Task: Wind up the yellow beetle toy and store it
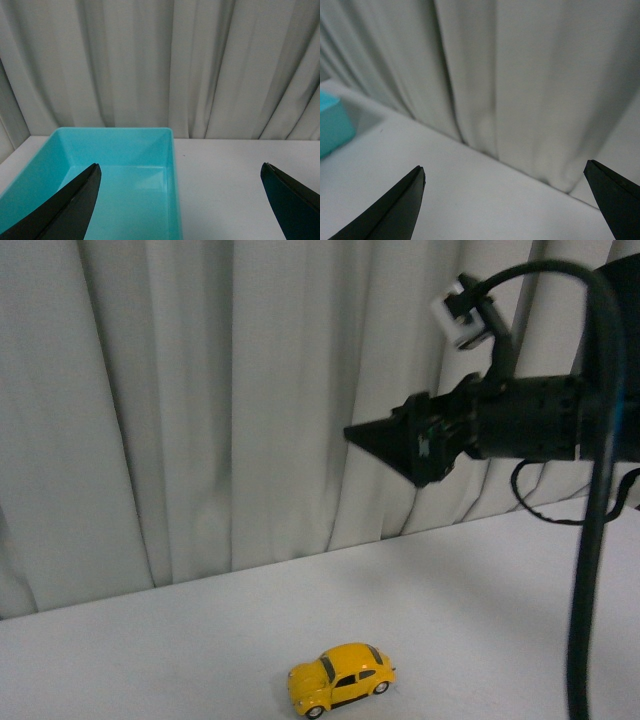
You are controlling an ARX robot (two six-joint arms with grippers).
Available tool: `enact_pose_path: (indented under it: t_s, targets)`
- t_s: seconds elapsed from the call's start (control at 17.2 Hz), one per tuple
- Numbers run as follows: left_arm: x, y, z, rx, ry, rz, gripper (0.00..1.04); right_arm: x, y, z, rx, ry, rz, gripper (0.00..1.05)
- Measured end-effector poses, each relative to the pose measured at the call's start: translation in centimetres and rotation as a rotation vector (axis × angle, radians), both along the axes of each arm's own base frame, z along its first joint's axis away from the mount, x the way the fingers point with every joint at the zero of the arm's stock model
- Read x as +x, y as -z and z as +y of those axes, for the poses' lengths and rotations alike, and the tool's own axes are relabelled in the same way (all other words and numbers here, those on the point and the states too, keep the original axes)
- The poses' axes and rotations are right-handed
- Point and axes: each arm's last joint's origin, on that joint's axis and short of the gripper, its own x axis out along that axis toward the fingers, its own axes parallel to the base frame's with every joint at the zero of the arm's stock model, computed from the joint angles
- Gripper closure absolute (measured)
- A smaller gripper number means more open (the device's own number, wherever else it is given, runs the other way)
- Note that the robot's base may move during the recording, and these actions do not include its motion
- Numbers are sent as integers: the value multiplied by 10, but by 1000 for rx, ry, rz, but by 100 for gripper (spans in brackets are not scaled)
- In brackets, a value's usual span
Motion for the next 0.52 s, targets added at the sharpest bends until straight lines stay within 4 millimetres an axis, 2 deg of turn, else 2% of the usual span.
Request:
enact_pose_path:
  t_s: [0.17,0.35,0.52]
  targets:
    - [0,0,0,0,0,0,7,18,26,4,-111,-177,92,7]
    - [0,0,0,0,0,0,7,23,36,4,-239,-339,154,7]
    - [0,0,0,0,0,0,7,26,60,1,-429,-525,202,7]
